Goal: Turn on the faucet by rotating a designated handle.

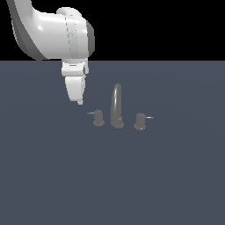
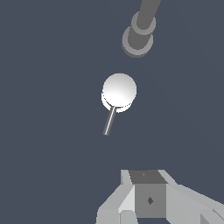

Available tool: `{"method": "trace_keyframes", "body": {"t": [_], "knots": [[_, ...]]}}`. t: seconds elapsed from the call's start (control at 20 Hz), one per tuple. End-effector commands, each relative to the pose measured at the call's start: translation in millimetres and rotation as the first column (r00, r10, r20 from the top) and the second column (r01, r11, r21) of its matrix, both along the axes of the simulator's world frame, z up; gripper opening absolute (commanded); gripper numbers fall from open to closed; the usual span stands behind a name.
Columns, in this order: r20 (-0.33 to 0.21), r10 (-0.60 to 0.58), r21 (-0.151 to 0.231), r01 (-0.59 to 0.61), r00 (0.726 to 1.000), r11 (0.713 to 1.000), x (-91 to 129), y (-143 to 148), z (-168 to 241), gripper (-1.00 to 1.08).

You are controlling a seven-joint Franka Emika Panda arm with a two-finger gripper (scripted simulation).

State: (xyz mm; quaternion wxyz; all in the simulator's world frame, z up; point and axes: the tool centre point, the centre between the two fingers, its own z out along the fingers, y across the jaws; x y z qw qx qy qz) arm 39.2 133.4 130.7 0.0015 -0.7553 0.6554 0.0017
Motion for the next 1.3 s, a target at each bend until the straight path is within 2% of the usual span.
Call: {"method": "trace_keyframes", "body": {"t": [0.0, 0.3, 0.6, 0.95, 1.25], "knots": [[0.001, -0.066, -0.004, 0.066, 0.998, 0.998, 15, -8, -15, -1.0], [0.001, -0.196, -0.006, 0.196, 0.981, 0.981, 43, -26, -44, -1.0], [0.001, -0.276, -0.006, 0.276, 0.961, 0.961, 59, -39, -62, -1.0], [0.001, -0.306, -0.005, 0.306, 0.952, 0.952, 65, -44, -68, -1.0], [0.001, -0.306, -0.005, 0.306, 0.952, 0.952, 59, -40, -68, -1.0]]}}
